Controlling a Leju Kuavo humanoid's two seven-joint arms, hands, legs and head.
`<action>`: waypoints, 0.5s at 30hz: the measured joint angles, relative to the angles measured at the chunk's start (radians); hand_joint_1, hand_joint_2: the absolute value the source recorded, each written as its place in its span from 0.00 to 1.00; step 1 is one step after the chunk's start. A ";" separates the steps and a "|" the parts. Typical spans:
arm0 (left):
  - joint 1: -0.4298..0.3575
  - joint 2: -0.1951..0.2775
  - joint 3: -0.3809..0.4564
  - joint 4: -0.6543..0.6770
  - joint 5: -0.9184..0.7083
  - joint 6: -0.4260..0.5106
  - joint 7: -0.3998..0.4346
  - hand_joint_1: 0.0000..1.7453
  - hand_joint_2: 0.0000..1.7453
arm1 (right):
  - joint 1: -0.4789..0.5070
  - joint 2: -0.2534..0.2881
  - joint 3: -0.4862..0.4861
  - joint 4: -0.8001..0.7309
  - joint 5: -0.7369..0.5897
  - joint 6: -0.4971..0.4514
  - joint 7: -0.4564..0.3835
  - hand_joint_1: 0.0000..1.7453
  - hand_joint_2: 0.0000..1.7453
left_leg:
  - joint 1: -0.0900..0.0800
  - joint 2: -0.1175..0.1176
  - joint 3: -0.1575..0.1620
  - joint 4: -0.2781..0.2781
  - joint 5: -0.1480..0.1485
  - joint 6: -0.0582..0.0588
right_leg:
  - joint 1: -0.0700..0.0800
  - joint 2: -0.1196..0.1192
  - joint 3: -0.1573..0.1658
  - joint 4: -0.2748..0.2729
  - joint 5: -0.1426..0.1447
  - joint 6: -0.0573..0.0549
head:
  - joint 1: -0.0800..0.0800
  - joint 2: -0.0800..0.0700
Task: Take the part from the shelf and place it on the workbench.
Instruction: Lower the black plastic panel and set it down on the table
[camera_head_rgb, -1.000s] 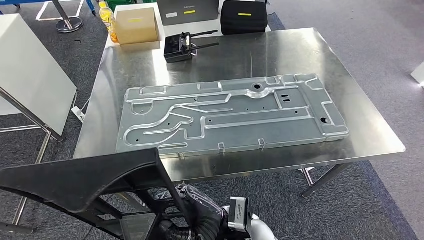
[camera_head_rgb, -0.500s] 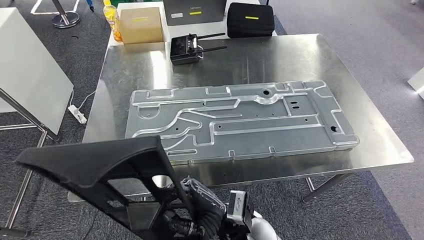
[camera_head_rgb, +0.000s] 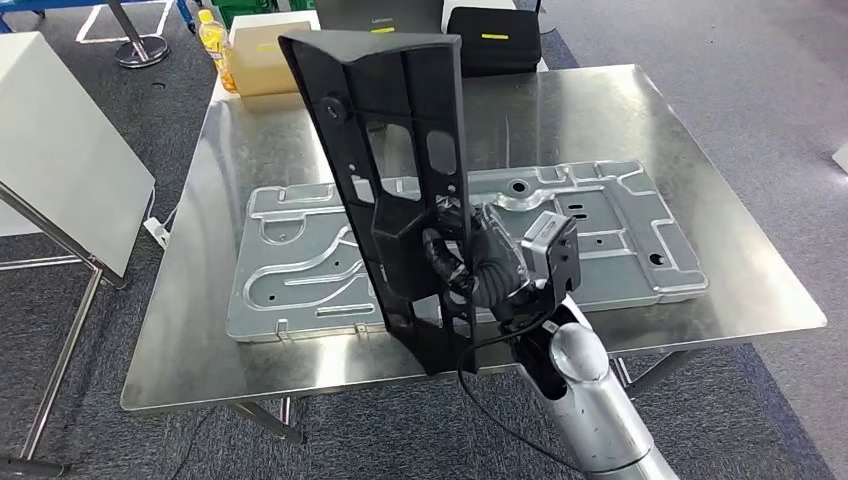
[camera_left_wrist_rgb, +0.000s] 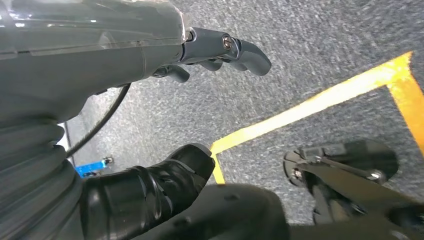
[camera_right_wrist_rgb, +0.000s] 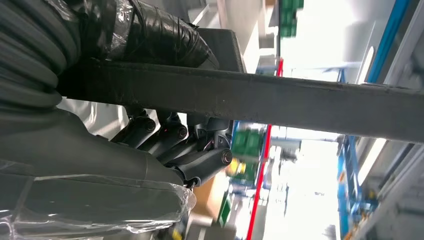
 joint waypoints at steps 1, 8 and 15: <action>0.000 0.000 0.000 0.000 0.000 0.000 0.000 0.00 1.00 | -0.008 0.000 -0.009 0.008 -0.001 0.001 0.002 0.95 1.00 | 0.000 0.000 0.017 -0.044 0.035 0.001 | 0.000 0.001 0.002 0.002 -0.003 0.001 | 0.000 0.000; -0.006 0.002 -0.004 0.000 -0.007 -0.011 0.005 0.00 1.00 | -0.088 0.002 -0.057 0.063 -0.006 -0.039 0.037 0.95 1.00 | -0.006 0.000 0.118 -0.277 0.128 0.030 | 0.003 0.003 0.003 0.011 -0.014 0.027 | 0.000 0.000; -0.009 0.001 -0.023 0.000 -0.022 -0.017 0.020 0.00 1.00 | -0.328 -0.013 -0.201 0.209 0.053 -0.127 0.117 0.95 1.00 | 0.002 0.002 0.119 -0.284 0.134 0.049 | -0.011 0.002 -0.147 0.293 -0.117 0.055 | 0.002 0.000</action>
